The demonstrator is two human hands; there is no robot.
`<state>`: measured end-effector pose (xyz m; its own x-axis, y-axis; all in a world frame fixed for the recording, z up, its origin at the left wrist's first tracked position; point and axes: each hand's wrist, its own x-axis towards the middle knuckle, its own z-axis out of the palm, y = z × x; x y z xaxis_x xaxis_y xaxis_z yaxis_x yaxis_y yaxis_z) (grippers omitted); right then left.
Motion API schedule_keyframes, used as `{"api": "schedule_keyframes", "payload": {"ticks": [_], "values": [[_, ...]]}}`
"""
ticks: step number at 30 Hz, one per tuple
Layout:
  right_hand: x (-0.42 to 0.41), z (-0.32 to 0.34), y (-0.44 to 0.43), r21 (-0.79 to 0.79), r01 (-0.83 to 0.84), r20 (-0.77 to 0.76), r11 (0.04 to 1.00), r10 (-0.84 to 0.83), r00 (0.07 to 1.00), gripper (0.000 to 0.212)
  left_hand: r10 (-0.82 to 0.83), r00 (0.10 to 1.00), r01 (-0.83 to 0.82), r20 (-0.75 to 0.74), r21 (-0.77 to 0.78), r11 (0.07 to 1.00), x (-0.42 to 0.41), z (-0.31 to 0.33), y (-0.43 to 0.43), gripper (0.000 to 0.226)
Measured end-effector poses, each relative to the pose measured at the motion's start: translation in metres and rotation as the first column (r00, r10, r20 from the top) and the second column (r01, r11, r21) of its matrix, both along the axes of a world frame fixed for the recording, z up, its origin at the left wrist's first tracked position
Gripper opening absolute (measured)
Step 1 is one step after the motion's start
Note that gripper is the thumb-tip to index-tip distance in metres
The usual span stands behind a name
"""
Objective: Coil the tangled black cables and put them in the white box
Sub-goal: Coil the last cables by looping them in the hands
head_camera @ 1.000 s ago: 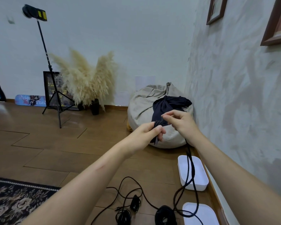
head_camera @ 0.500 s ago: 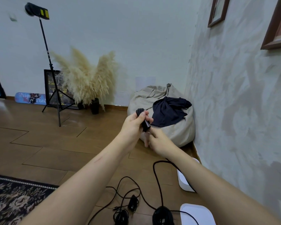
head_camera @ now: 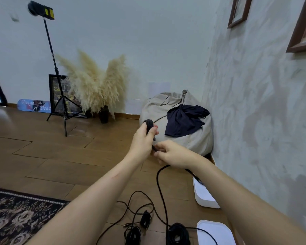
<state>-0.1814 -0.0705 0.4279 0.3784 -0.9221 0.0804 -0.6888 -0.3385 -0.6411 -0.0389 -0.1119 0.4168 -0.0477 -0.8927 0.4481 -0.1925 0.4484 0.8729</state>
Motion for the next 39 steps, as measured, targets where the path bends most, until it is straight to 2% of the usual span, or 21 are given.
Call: {"api": "schedule_keyframes", "payload": {"ticks": [4, 7, 9, 11, 13, 17, 20, 23, 25, 29, 32, 34, 36, 39], "values": [[-0.020, 0.011, 0.000, -0.038, -0.006, -0.111, 0.999, 0.002, 0.994, 0.013, -0.072, 0.950, 0.076, 0.305, -0.002, 0.997, 0.000, -0.011, 0.000, 0.014], [-0.034, 0.016, -0.001, -0.114, -0.003, -0.198, 0.994, -0.020, 0.980, 0.021, -0.194, 0.862, 0.170, 0.469, 0.093, 0.981, -0.001, -0.014, 0.001, 0.022], [-0.041, 0.014, -0.003, -0.134, 0.011, -0.217, 0.991, -0.040, 0.975, 0.017, -0.313, 0.825, 0.241, 0.470, 0.208, 0.948, 0.000, -0.013, 0.002, 0.027], [-0.046, 0.012, -0.005, -0.167, 0.043, -0.219, 0.985, -0.080, 0.973, 0.015, -0.414, 0.821, 0.310, 0.392, 0.302, 0.902, 0.002, -0.008, 0.002, 0.035], [-0.049, 0.011, -0.006, -0.202, 0.066, -0.212, 0.977, -0.109, 0.971, 0.015, -0.457, 0.798, 0.340, 0.393, 0.332, 0.880, 0.004, -0.007, 0.002, 0.039], [-0.046, 0.010, -0.007, -0.232, 0.064, -0.201, 0.971, -0.113, 0.973, 0.014, -0.322, 0.737, 0.291, 0.594, 0.151, 0.945, 0.002, -0.014, 0.006, 0.028], [-0.043, 0.007, -0.008, -0.230, 0.069, -0.174, 0.971, -0.110, 0.979, 0.010, -0.225, 0.721, 0.268, 0.655, 0.035, 0.963, 0.001, -0.017, 0.006, 0.013], [-0.045, 0.002, -0.013, -0.231, 0.096, -0.165, 0.968, -0.137, 0.977, 0.007, -0.166, 0.703, 0.191, 0.692, 0.040, 0.981, 0.007, -0.018, 0.005, 0.022], [-0.045, -0.004, -0.015, -0.258, 0.115, -0.214, 0.959, -0.173, 0.961, 0.011, -0.150, 0.688, 0.142, 0.710, 0.070, 0.987, 0.011, -0.023, 0.005, 0.027], [-0.043, -0.008, -0.017, -0.432, 0.238, -0.337, 0.870, -0.400, 0.852, 0.030, -0.151, 0.722, 0.071, 0.675, 0.145, 0.987, 0.013, -0.027, 0.006, 0.033], [-0.041, -0.011, -0.024, -0.450, 0.341, -0.367, 0.825, -0.519, 0.772, 0.039, -0.115, 0.756, 0.029, 0.644, 0.142, 0.989, 0.012, -0.023, 0.007, 0.034], [-0.042, -0.016, -0.030, -0.400, 0.379, -0.368, 0.835, -0.524, 0.768, 0.036, -0.063, 0.772, -0.009, 0.632, 0.110, 0.994, 0.011, -0.020, 0.009, 0.035], [-0.050, -0.020, -0.033, -0.337, 0.395, -0.334, 0.855, -0.501, 0.799, 0.022, -0.021, 0.800, -0.045, 0.600, 0.094, 0.995, 0.011, -0.017, 0.009, 0.038], [-0.063, -0.019, -0.032, -0.368, 0.386, -0.314, 0.846, -0.503, 0.805, 0.015, -0.001, 0.829, -0.066, 0.560, 0.101, 0.993, 0.012, -0.013, 0.009, 0.039]]}}
